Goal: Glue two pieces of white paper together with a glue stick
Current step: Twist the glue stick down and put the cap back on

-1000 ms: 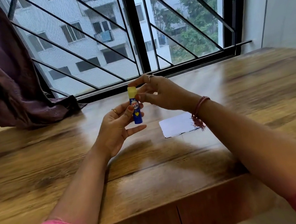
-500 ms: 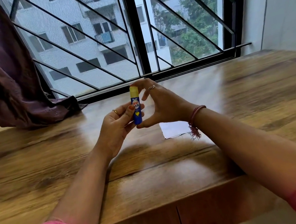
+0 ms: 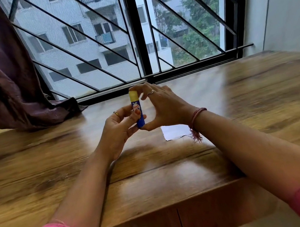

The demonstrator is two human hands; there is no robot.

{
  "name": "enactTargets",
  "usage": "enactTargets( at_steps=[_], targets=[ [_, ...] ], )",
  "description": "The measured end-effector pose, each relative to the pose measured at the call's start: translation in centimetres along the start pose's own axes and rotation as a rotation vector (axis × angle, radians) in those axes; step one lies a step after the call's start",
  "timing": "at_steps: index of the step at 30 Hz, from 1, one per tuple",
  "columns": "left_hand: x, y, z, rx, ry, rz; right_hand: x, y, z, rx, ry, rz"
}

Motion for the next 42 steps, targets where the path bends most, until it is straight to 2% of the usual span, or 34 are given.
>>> enactTargets(
  at_steps=[4,6,12,22,30,42],
  targets=[
    [-0.1,0.2,-0.3,0.010,0.070,0.104,-0.9,-0.1,0.5,0.041,0.077,-0.222],
    [-0.2,0.4,-0.5,0.013,0.114,0.162,-2.0,-0.5,1.1,0.103,0.118,-0.258],
    [-0.2,1.0,-1.2,0.002,0.267,0.269,-5.3,-3.2,3.0,0.217,-0.005,-0.116],
    [0.1,1.6,-1.5,0.006,0.500,0.315,-4.7,-4.7,5.0,0.428,-0.057,-0.146],
    [0.2,1.7,-1.7,-0.018,0.606,0.313,-4.6,-5.3,4.9,0.483,-0.037,-0.167],
    [0.1,1.8,-1.7,-0.032,0.633,0.314,-4.7,-5.3,4.6,0.506,-0.034,-0.171]
  ],
)
Point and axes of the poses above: each hand's wrist, its own y-axis towards the middle knuckle, its own x-axis out of the palm, z = x × y, the point moved 2 cm from there along y, towards the middle knuckle, and after that the axes turned 12 degrees about -x, right-handed, at the moved point
